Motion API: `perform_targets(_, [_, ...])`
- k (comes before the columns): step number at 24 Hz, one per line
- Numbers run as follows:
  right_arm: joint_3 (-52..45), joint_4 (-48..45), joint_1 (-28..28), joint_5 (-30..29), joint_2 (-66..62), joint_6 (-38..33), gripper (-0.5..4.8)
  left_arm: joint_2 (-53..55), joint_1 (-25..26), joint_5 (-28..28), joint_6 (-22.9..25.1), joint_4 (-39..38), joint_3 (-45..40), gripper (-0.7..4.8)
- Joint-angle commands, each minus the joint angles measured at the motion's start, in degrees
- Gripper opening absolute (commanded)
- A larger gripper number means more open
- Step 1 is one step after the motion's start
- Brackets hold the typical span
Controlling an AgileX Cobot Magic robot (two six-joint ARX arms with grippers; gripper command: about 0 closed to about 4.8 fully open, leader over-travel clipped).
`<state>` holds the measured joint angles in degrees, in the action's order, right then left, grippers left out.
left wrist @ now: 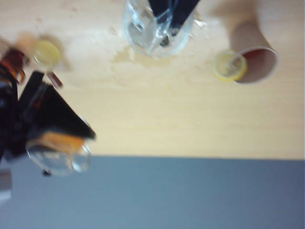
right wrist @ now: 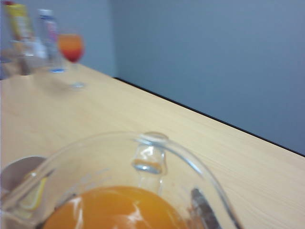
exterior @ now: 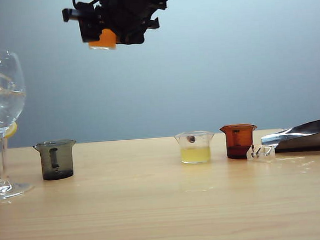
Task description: Pick up the second measuring cup from the left, pour the orange juice inside into the goblet, and finally put the measuring cup back in its original place.
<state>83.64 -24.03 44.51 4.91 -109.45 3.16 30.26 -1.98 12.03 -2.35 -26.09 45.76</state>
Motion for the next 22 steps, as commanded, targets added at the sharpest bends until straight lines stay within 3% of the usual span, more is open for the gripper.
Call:
perform_targets(1, [0.9,0.1,0.1,-4.3,0.5,0.5,-0.01,1.7,0.0,4.7,0.1,-0.7,0.4,-0.06])
perform_targets(8, [5.8,5.9,0.3,-10.1,0.4,6.1,-0.01,3.8,0.1,6.4,-1.3,-0.7,0.5,-0.06])
perform_targets(18, [13.0,7.9,0.3,-17.4,-4.2,6.3,-0.01,3.8,0.1,7.1,-3.7,-0.5,0.5,-0.06])
perform_targets(22, [13.9,8.0,1.0,-17.7,-5.2,7.5,-0.01,3.8,0.1,7.1,-5.2,-0.4,0.5,-0.06])
